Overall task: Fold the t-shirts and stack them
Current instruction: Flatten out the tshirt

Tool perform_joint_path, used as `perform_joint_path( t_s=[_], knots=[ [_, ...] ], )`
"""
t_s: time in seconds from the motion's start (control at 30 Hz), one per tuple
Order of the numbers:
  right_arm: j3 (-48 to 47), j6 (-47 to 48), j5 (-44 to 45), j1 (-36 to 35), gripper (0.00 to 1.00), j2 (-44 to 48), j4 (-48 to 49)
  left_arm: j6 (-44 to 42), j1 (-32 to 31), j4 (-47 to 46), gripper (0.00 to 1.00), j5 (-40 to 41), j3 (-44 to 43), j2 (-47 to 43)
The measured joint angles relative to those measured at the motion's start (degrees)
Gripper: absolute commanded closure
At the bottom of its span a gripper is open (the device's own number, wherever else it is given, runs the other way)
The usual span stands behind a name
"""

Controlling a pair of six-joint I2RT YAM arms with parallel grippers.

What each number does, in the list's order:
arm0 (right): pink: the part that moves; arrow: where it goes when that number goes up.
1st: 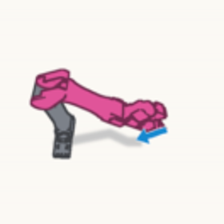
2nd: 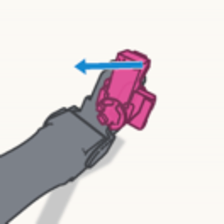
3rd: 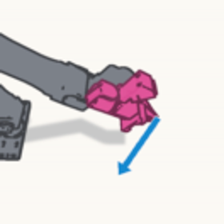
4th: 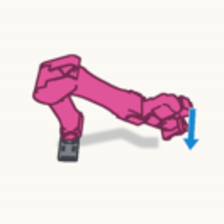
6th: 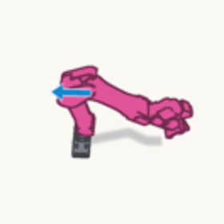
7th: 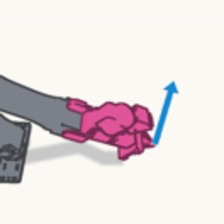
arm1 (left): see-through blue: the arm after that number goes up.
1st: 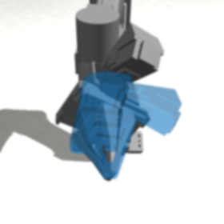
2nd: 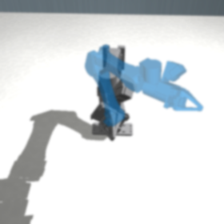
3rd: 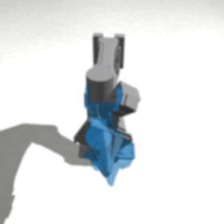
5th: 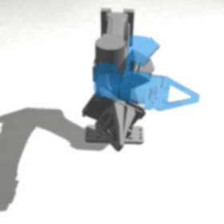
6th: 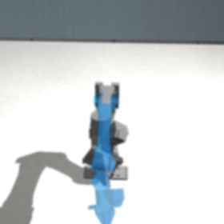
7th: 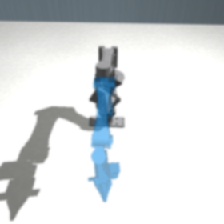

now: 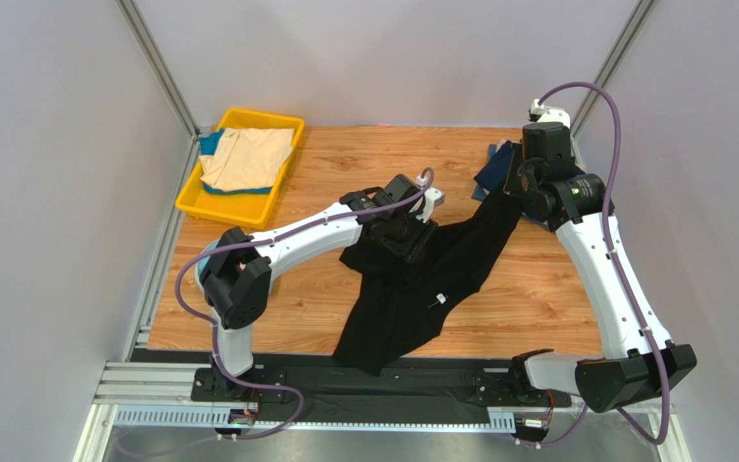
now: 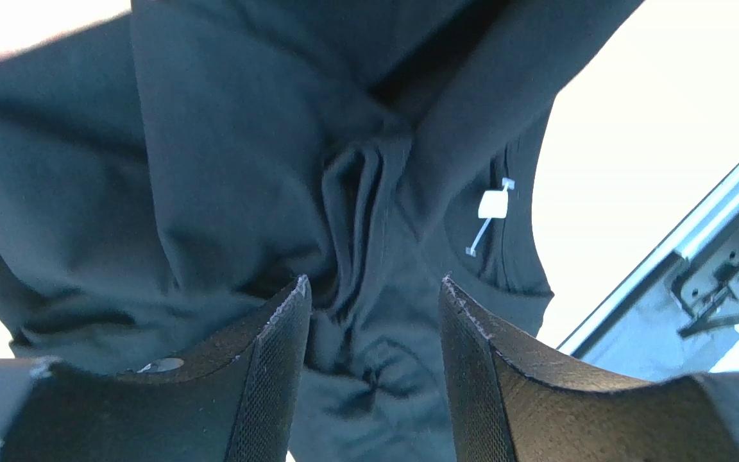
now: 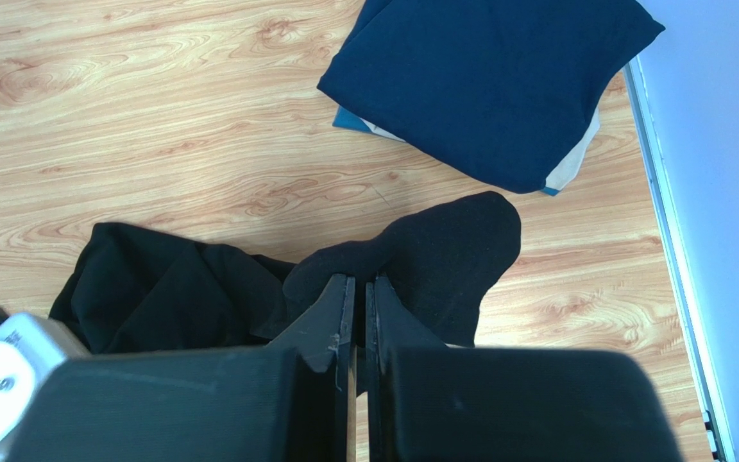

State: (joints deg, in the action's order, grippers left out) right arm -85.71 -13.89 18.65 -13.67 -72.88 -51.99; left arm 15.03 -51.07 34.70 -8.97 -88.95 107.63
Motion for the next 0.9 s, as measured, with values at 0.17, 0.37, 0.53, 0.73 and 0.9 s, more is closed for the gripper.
perform_joint_path(
  t_s=[0.17, 0.37, 0.53, 0.73, 0.9],
  knots=[
    [0.3, 0.0, -0.2, 0.0, 1.0, 0.0, 0.0, -1.2, 0.1, -0.5, 0.41, -0.6, -2.6, 3.6],
    [0.3, 0.0, -0.2, 0.1, 1.0, 0.0, 0.0, -1.8, 0.1, -0.3, 0.41, -1.5, -4.6, 8.2],
    [0.3, 0.0, -0.2, 0.1, 1.0, 0.0, 0.0, -2.0, 0.1, -0.3, 0.44, -2.1, -5.8, 10.5],
    [0.3, 0.0, -0.2, 0.4, 1.0, -0.1, 0.0, -1.9, 0.1, -1.0, 0.6, -3.5, -6.3, 11.9],
    [0.3, 0.0, -0.3, 0.6, 1.0, -0.2, 0.0, -1.4, 0.1, -2.7, 0.91, -5.3, -6.0, 12.1]
  ],
)
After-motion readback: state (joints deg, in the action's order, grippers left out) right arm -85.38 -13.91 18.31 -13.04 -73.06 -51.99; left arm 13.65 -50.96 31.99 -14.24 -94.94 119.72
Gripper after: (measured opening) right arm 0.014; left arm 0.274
